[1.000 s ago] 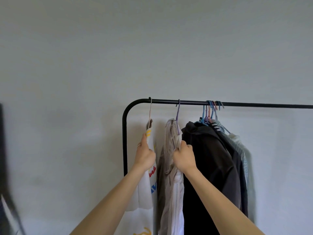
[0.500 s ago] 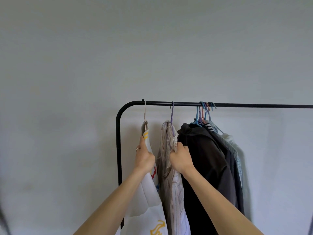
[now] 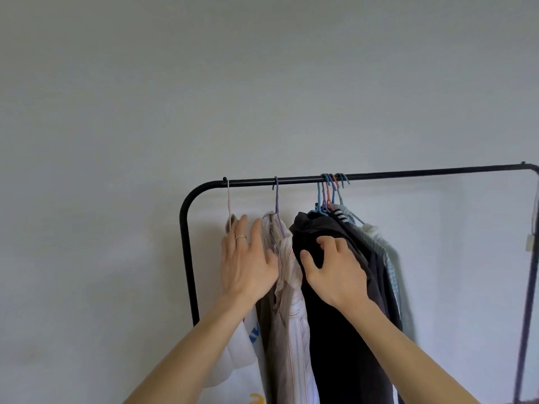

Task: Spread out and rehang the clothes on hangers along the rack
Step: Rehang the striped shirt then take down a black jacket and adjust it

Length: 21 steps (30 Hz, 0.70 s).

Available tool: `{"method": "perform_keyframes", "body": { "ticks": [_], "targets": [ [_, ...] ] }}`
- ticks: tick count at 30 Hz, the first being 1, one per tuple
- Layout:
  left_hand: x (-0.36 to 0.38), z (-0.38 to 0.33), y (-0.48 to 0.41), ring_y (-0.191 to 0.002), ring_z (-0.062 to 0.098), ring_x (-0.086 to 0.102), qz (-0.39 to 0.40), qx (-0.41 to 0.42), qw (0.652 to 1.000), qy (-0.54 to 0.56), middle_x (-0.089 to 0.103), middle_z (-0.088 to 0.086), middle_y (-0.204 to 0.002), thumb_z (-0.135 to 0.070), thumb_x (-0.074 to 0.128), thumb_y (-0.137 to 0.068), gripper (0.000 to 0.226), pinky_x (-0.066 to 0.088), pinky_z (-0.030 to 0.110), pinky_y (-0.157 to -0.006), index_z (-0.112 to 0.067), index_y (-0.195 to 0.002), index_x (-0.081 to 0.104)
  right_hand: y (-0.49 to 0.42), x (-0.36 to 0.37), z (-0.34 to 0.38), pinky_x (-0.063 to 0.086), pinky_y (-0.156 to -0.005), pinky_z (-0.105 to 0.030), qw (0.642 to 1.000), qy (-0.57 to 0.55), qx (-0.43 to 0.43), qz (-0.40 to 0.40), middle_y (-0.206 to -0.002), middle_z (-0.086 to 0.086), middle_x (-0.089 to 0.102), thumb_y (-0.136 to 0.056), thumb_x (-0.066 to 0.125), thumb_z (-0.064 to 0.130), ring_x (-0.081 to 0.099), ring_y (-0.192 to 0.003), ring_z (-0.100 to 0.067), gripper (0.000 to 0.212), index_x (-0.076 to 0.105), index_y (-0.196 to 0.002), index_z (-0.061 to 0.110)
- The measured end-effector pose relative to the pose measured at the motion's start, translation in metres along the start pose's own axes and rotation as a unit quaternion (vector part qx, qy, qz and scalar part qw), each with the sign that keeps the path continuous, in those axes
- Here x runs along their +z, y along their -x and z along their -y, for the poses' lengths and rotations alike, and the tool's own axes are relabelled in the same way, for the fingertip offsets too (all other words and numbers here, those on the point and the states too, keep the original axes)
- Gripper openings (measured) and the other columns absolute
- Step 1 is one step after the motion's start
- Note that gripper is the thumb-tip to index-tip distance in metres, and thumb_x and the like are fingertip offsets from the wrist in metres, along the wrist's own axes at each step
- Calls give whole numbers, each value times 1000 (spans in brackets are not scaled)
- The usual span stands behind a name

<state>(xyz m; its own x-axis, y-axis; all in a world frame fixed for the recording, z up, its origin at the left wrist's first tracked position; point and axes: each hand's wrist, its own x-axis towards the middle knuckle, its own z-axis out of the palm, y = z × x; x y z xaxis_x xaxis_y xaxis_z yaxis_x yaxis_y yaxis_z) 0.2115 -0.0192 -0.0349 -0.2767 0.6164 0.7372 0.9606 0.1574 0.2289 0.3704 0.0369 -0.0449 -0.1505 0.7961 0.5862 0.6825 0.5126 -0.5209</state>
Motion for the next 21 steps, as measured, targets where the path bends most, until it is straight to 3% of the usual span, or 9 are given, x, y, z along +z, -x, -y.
{"method": "perform_keyframes", "body": {
  "ticks": [3,6,9,11,14,17,21],
  "targets": [
    [11,-21,-17,-148,23,20,46,-5,995,85,27,7,-159,-44,45,-89,70,21,41,-120,-19,-153,26,-8,-18,-16,47,-87,-41,994,64,-34,-76,-128,-8,54,-90,54,39,48,-119,-30,45,53,-127,14],
    [25,-34,-30,-135,27,38,149,-109,963,198,41,6,-147,-45,50,-77,84,39,43,-107,-25,-152,20,-22,-29,-25,46,-83,-37,987,154,-36,14,-119,-10,60,-92,47,29,55,-111,-30,32,54,-116,9],
    [35,-41,-38,-130,31,44,211,-193,928,239,40,12,-145,-28,57,-83,85,42,38,-99,-24,-155,13,-39,-33,-28,48,-76,-35,978,200,-42,46,-122,-13,55,-91,47,16,52,-115,-32,24,52,-112,6],
    [43,-46,-40,-125,33,48,218,-220,918,248,41,14,-142,-20,54,-85,81,45,36,-96,-21,-155,14,-51,-31,-33,52,-78,-35,972,225,-48,55,-128,-15,49,-89,50,9,50,-119,-33,32,48,-120,5],
    [51,-45,-44,-115,33,55,194,-243,915,256,51,14,-133,-13,49,-81,72,49,40,-94,-19,-150,28,-68,-22,-38,51,-78,-33,955,277,-68,85,-124,-12,59,-88,50,7,60,-113,-28,34,50,-122,4],
    [61,-52,-45,-113,32,58,163,-250,916,267,56,13,-132,-8,48,-85,66,50,36,-89,-20,-149,35,-83,-16,-45,52,-80,-34,966,217,-40,133,-118,-12,66,-86,49,9,64,-108,-29,38,53,-123,2],
    [67,-53,-48,-114,29,58,143,-248,918,274,57,9,-134,-12,51,-92,58,49,30,-86,-20,-148,38,-101,-1,-49,44,-98,-39,975,26,68,208,-137,-23,51,-94,42,19,52,-124,-40,53,32,-141,-4]
  ]
}}
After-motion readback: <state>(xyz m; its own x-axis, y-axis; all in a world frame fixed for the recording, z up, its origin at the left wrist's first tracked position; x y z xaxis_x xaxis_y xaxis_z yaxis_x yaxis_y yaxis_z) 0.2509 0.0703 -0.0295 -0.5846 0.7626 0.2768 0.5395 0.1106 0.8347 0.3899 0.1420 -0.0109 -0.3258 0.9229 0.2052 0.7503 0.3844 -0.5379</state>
